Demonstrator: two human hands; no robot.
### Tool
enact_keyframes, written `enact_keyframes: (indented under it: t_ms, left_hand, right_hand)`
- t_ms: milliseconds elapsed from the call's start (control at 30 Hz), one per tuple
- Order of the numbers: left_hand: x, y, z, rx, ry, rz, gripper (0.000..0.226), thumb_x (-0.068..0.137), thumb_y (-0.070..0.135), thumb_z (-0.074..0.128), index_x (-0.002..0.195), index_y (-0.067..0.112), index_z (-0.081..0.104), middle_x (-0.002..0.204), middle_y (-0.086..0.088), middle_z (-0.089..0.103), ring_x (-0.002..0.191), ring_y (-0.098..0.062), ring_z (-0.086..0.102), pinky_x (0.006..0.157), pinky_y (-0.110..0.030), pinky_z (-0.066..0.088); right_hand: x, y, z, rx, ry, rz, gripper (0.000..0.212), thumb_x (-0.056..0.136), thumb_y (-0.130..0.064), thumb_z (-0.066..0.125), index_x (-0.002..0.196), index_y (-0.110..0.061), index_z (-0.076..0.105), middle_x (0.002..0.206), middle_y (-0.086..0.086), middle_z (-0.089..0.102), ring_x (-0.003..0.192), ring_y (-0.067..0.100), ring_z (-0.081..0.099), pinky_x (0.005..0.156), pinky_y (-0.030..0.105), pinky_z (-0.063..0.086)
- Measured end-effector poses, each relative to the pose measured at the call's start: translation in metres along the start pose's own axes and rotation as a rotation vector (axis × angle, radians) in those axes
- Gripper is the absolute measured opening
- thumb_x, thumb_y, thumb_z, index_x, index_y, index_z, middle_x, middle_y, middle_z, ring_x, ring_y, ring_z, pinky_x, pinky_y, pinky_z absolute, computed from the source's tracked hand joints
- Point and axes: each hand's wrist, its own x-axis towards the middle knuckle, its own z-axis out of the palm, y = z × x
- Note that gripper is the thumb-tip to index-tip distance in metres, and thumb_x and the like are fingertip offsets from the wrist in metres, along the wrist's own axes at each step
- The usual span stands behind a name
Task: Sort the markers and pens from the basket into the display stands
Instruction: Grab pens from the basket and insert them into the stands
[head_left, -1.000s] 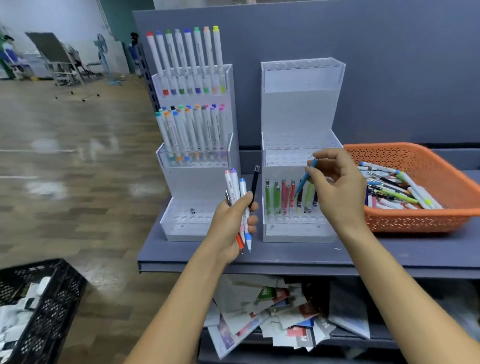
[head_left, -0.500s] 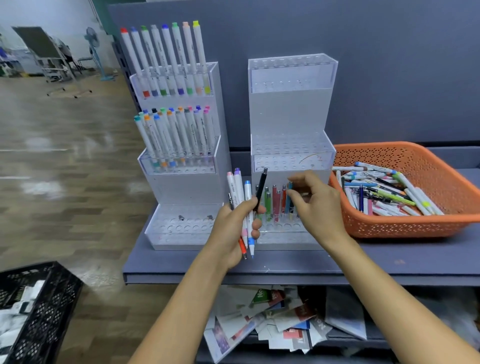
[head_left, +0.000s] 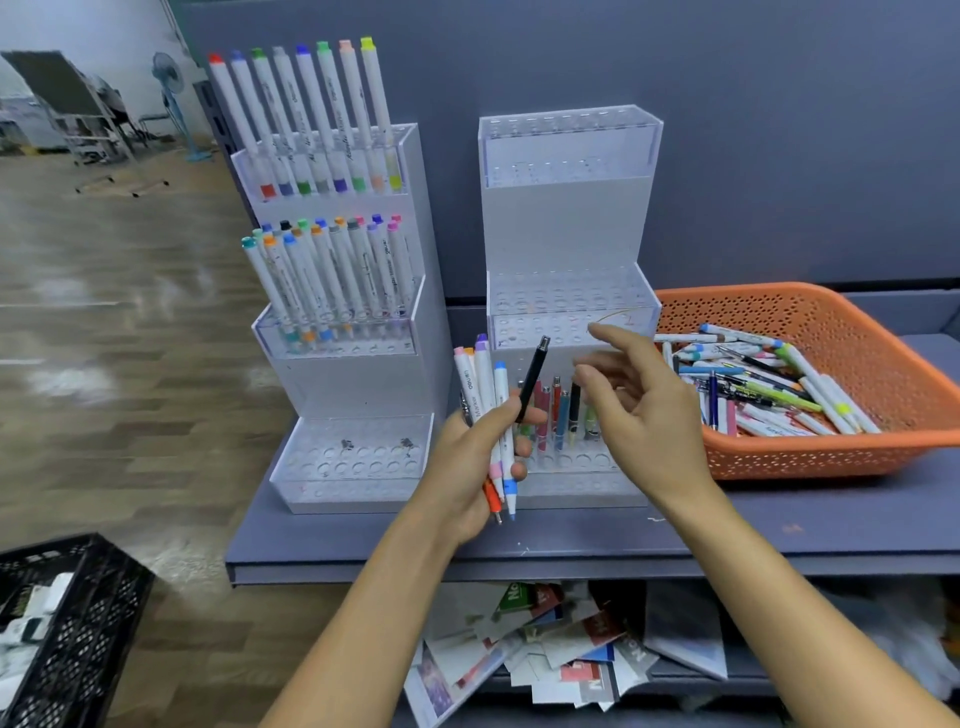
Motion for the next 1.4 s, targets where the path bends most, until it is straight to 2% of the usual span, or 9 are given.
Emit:
enact_keyframes:
  t_ms: [133, 333, 467, 567, 700, 867, 1033, 1233, 1400]
  left_hand:
    - [0.001, -0.006, 0.009, 0.106, -0.05, -0.015, 0.02, 0.094, 0.015, 0.055, 0.113, 0.008, 0.058, 0.079, -0.004, 0.07, 0.058, -0.011, 0.052, 0.044, -0.019, 0.042]
    - [0.003, -0.009, 0.014, 0.144, -0.052, -0.049, 0.012, 0.095, 0.019, 0.054, 0.105, 0.013, 0.059, 0.089, -0.009, 0.072, 0.06, -0.015, 0.066, 0.046, -0.019, 0.047]
    - [0.004, -0.007, 0.007, 0.08, -0.002, -0.067, 0.019, 0.095, 0.017, 0.053, 0.111, 0.007, 0.056, 0.077, -0.009, 0.071, 0.056, -0.017, 0.065, 0.045, -0.02, 0.05]
    - [0.006, -0.008, 0.003, 0.059, 0.024, -0.063, 0.014, 0.095, 0.014, 0.054, 0.106, 0.007, 0.058, 0.064, -0.004, 0.056, 0.047, -0.011, 0.051, 0.042, -0.019, 0.043]
    - [0.008, -0.009, 0.004, 0.026, 0.017, -0.068, 0.012, 0.094, 0.015, 0.056, 0.105, 0.01, 0.056, 0.059, 0.002, 0.048, 0.044, -0.008, 0.041, 0.039, -0.017, 0.036]
    - [0.007, -0.009, 0.003, 0.01, -0.006, -0.07, 0.009, 0.095, 0.01, 0.052, 0.103, 0.01, 0.056, 0.058, 0.001, 0.048, 0.043, -0.007, 0.04, 0.039, -0.016, 0.035]
    - [0.006, -0.009, 0.0, -0.017, -0.03, -0.076, 0.008, 0.096, 0.009, 0.049, 0.104, 0.008, 0.051, 0.063, -0.001, 0.052, 0.044, -0.008, 0.043, 0.038, -0.017, 0.037]
    - [0.005, -0.01, -0.002, -0.003, -0.062, -0.043, 0.017, 0.096, 0.01, 0.048, 0.107, 0.005, 0.06, 0.069, -0.002, 0.063, 0.052, -0.01, 0.053, 0.047, -0.02, 0.047]
    - [0.003, -0.009, -0.001, 0.038, -0.125, -0.056, 0.022, 0.097, 0.015, 0.048, 0.114, 0.01, 0.061, 0.093, -0.008, 0.073, 0.065, -0.015, 0.066, 0.06, -0.025, 0.057]
  right_hand:
    - [0.002, -0.01, -0.001, 0.146, -0.079, 0.048, 0.039, 0.084, -0.005, 0.068, 0.111, -0.032, 0.059, 0.095, -0.006, 0.068, 0.093, 0.003, 0.065, 0.081, 0.018, 0.052]
    - [0.008, -0.005, -0.01, 0.225, 0.06, 0.05, 0.036, 0.085, -0.006, 0.065, 0.102, -0.036, 0.054, 0.089, 0.008, 0.067, 0.087, 0.021, 0.067, 0.079, 0.041, 0.056]
    - [0.017, 0.001, -0.022, 0.134, 0.179, -0.044, 0.031, 0.086, -0.001, 0.066, 0.099, -0.025, 0.052, 0.089, -0.001, 0.064, 0.085, 0.013, 0.065, 0.075, 0.027, 0.055]
    - [0.016, 0.012, -0.022, -0.008, 0.167, -0.105, 0.028, 0.086, -0.001, 0.065, 0.103, -0.019, 0.053, 0.09, -0.004, 0.065, 0.085, 0.007, 0.064, 0.076, 0.019, 0.053]
    - [0.013, 0.026, -0.014, -0.17, 0.111, -0.194, 0.021, 0.086, -0.001, 0.065, 0.105, -0.007, 0.058, 0.089, -0.003, 0.064, 0.08, 0.007, 0.063, 0.075, 0.018, 0.052]
    - [0.01, 0.037, -0.005, -0.288, 0.051, -0.287, 0.023, 0.084, 0.0, 0.065, 0.105, -0.004, 0.058, 0.09, 0.007, 0.068, 0.079, 0.017, 0.064, 0.073, 0.026, 0.05]
    - [0.006, 0.048, 0.002, -0.382, -0.026, -0.292, 0.027, 0.081, -0.001, 0.07, 0.105, -0.003, 0.058, 0.092, 0.01, 0.068, 0.08, 0.024, 0.066, 0.069, 0.025, 0.047]
    - [-0.002, 0.056, 0.003, -0.402, -0.089, -0.25, 0.023, 0.081, -0.004, 0.071, 0.1, -0.006, 0.058, 0.086, 0.008, 0.067, 0.072, 0.028, 0.065, 0.061, 0.041, 0.055]
    - [0.0, 0.048, 0.002, -0.379, -0.031, -0.247, 0.013, 0.083, -0.009, 0.067, 0.096, -0.007, 0.062, 0.086, 0.004, 0.064, 0.072, 0.018, 0.058, 0.065, 0.028, 0.049]
